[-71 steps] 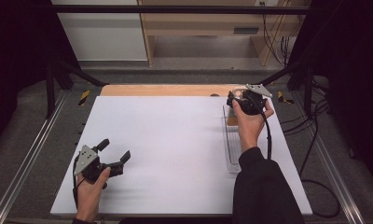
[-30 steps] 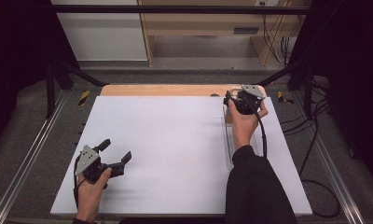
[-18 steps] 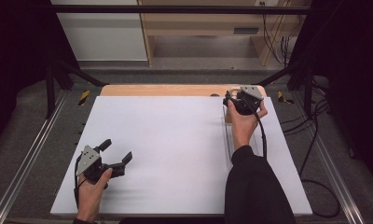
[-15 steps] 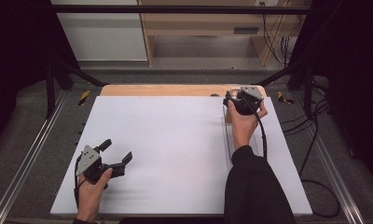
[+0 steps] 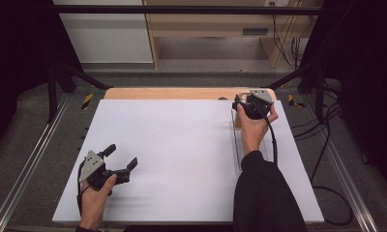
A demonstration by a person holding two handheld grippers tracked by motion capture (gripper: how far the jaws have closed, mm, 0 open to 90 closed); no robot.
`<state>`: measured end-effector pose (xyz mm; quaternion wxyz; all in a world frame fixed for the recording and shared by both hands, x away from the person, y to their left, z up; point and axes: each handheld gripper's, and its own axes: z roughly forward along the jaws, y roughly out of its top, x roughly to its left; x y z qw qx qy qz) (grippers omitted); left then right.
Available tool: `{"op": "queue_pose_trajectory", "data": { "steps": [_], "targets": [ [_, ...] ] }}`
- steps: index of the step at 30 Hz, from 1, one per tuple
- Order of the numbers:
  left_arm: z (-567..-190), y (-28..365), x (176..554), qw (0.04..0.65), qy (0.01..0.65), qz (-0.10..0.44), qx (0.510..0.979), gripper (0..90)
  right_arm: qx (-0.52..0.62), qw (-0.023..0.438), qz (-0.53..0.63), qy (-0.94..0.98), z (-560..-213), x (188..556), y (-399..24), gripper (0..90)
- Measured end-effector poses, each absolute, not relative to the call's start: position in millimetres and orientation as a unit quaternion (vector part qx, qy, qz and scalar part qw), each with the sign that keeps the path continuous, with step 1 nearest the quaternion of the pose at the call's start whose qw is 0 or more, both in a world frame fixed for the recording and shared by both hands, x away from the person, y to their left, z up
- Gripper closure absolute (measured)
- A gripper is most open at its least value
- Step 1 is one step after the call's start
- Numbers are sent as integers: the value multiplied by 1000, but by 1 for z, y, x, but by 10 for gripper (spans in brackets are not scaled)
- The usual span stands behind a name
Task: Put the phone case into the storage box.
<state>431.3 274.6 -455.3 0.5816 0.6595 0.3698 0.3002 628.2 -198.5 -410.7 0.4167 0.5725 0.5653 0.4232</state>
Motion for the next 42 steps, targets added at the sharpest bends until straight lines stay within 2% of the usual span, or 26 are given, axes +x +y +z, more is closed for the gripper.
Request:
{"op": "queue_pose_trajectory", "data": {
  "steps": [42],
  "targets": [
    [-455,272,431,580,363,300,664,24,554,416,430,579,-418,634,-194,92]
  ]
}}
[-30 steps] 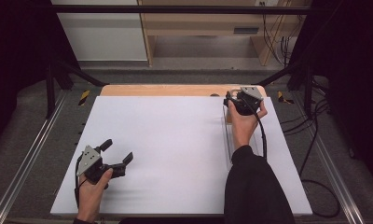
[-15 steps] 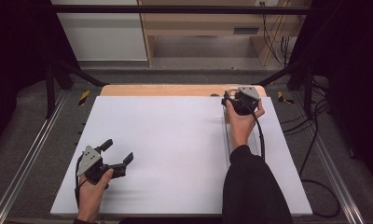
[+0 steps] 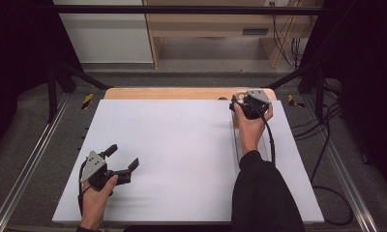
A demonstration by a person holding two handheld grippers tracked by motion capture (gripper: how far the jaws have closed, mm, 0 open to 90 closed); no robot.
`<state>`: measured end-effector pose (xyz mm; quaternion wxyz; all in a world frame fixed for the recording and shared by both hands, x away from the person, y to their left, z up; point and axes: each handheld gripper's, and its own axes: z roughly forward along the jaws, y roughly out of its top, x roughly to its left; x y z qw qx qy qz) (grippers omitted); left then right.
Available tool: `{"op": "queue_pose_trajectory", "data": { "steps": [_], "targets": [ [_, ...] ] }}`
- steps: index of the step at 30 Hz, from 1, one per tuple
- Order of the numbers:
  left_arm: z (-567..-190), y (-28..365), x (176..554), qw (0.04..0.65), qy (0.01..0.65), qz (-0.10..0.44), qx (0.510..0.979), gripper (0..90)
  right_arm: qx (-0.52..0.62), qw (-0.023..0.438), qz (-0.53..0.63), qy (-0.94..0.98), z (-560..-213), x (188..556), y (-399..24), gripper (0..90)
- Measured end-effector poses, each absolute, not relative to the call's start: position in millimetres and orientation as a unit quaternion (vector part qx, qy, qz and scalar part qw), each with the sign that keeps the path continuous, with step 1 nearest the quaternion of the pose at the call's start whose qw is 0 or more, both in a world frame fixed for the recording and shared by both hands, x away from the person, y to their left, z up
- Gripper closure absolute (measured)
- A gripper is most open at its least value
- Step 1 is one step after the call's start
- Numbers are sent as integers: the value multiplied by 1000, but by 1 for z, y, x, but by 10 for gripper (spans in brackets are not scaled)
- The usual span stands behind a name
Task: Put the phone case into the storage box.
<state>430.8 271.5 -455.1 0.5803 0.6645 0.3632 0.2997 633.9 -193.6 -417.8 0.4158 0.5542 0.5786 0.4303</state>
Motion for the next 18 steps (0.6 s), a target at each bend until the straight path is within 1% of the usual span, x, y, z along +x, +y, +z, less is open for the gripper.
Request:
{"op": "queue_pose_trajectory", "data": {
  "steps": [7,18],
  "targets": [
    [-455,272,431,580,363,300,665,24,549,414,427,588,-419,633,-192,51],
    [-455,272,430,580,364,301,664,24,543,420,426,589,-413,629,-195,54]
  ]
}}
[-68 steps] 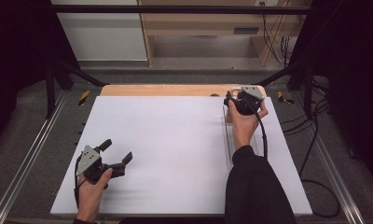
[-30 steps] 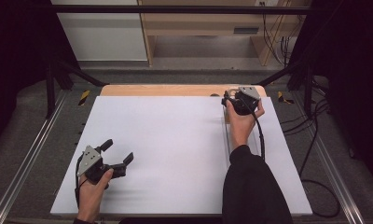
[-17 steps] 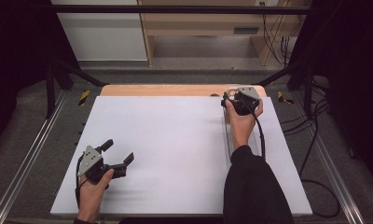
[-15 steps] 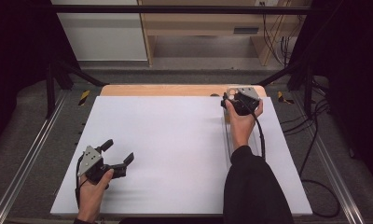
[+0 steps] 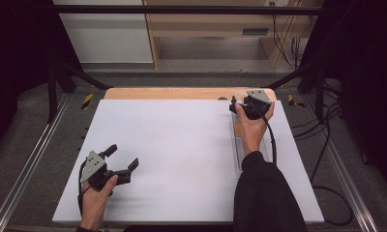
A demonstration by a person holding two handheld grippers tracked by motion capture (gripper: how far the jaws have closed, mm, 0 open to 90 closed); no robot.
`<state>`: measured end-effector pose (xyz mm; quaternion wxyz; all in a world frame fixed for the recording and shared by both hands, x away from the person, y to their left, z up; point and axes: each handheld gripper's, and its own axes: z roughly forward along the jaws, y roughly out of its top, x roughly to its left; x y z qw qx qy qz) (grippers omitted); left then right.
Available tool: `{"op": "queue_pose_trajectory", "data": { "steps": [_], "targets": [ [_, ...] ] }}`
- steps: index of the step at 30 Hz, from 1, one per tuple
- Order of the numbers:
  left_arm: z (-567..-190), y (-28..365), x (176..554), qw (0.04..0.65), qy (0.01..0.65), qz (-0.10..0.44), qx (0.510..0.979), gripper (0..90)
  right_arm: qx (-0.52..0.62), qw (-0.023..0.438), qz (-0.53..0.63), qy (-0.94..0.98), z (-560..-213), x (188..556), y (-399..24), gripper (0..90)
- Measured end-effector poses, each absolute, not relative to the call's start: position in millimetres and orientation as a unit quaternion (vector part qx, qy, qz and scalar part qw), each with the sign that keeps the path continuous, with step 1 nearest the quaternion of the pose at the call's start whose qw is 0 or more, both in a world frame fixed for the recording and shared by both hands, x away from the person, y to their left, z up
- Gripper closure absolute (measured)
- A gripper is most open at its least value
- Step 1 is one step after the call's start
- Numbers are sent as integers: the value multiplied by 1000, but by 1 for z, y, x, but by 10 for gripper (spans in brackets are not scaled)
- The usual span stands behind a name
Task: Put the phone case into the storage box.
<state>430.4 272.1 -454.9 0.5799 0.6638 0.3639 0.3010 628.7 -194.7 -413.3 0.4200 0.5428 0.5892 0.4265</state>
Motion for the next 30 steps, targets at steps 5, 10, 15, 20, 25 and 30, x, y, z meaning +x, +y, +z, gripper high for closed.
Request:
{"op": "queue_pose_trajectory", "data": {
  "steps": [5,10,15,20,25,30],
  "targets": [
    [-455,273,430,581,366,303,662,24,542,421,428,588,-410,626,-195,51],
    [-455,273,430,581,365,301,662,24,541,420,429,589,-407,624,-195,49],
    [-454,273,430,581,365,301,662,24,541,412,438,588,-402,619,-193,52],
    [-454,273,430,582,365,301,662,24,537,411,440,591,-397,615,-192,51],
    [-454,272,430,582,364,302,662,24,536,402,437,600,-396,614,-190,50],
    [-454,273,430,583,366,300,660,24,538,391,438,605,-393,611,-189,46]
  ]
}}
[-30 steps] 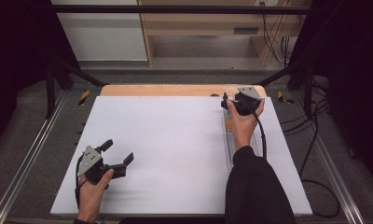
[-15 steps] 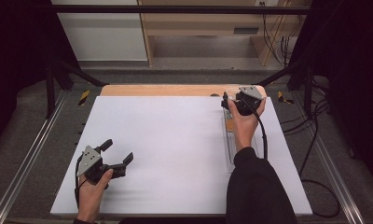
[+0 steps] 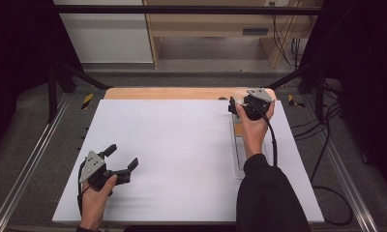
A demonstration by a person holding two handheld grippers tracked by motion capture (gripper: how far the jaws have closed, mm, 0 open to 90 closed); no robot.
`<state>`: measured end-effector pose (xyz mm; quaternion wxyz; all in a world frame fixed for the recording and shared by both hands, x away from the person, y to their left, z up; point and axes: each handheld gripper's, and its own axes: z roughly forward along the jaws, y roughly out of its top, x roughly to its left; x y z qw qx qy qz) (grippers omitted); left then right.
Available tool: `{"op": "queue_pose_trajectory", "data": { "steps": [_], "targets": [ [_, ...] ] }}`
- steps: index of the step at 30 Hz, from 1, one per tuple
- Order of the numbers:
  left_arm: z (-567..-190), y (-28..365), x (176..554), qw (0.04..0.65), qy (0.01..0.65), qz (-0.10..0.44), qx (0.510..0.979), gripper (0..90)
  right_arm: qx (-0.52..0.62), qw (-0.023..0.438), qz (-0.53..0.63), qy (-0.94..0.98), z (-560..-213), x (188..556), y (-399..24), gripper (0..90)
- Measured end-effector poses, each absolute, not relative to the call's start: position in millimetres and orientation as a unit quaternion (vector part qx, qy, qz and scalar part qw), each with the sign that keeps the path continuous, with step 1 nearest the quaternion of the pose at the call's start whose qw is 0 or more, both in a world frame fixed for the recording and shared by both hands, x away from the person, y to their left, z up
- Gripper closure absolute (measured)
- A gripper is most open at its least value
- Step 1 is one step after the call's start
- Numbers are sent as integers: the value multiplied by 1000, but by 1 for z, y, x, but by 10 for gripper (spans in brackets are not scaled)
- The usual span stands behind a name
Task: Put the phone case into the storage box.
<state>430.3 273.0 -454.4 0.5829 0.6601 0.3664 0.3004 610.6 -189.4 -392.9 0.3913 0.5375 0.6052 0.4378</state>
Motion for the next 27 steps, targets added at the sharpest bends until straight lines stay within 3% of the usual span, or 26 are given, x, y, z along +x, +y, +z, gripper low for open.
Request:
{"op": "queue_pose_trajectory", "data": {
  "steps": [27],
  "targets": [
    [-455,273,430,583,365,299,662,21,540,337,458,620,-374,594,-201,53]
  ]
}}
